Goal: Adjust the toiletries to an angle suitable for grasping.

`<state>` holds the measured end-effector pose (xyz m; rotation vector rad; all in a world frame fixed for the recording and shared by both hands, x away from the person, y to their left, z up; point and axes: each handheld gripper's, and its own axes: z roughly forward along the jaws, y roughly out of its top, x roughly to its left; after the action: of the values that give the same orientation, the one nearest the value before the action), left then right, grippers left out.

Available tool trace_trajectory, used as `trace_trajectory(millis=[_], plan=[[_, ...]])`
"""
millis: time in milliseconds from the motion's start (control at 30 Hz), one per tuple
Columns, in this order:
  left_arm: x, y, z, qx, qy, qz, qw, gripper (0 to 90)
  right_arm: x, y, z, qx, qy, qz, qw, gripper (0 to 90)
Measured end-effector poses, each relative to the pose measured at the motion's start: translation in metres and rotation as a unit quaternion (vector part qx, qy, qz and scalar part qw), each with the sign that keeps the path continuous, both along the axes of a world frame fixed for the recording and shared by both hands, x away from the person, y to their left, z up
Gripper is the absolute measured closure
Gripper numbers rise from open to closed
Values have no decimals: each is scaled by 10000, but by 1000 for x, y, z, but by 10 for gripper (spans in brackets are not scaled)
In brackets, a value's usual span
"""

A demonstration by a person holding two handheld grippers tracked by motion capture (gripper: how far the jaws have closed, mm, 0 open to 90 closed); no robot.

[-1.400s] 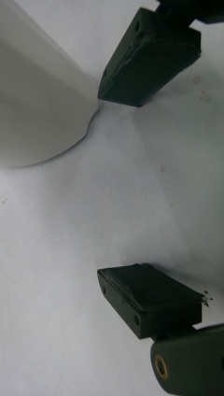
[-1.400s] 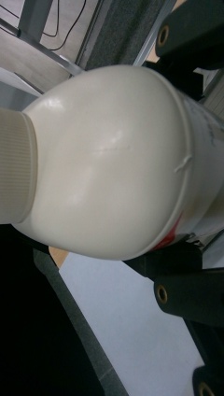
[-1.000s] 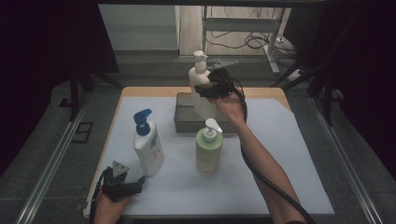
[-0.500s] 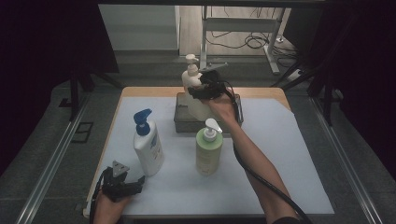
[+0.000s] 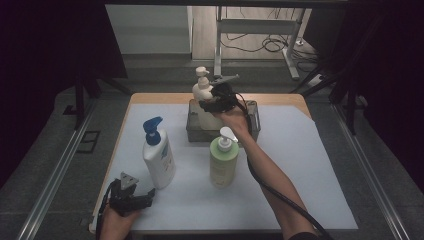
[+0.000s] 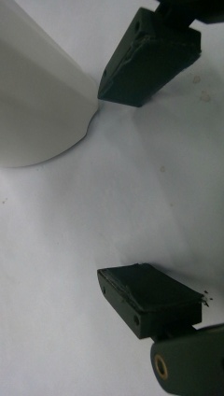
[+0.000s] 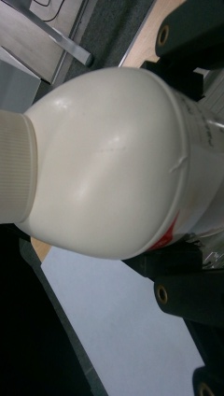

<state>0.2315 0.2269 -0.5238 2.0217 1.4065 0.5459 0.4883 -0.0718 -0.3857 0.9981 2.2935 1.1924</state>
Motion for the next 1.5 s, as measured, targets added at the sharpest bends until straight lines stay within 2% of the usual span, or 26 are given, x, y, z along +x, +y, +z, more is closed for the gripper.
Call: trace_trajectory(millis=[467,933,1000,1100,1167,1233,1500], plan=[[0,0,0,3,-1,0,10000,131,-6,-6,-15,-121,38,-27,9999,372],[0,0,0,0,4,-3,10000,130,-17,-16,-24,-152,150,142,9997,361],[0,0,0,3,-1,1,10000,131,-17,-16,-24,-201,146,219,9995,354],[0,0,0,4,-2,1,10000,131,-15,-18,-25,-203,262,387,9987,252],[0,0,0,2,0,1,10000,130,-17,-18,-26,-268,167,417,9986,224],[0,0,0,2,0,0,10000,130,-19,-20,-27,-303,171,425,9985,203],[0,0,0,1,-1,1,10000,130,-28,-38,-24,-195,149,439,9987,246]])
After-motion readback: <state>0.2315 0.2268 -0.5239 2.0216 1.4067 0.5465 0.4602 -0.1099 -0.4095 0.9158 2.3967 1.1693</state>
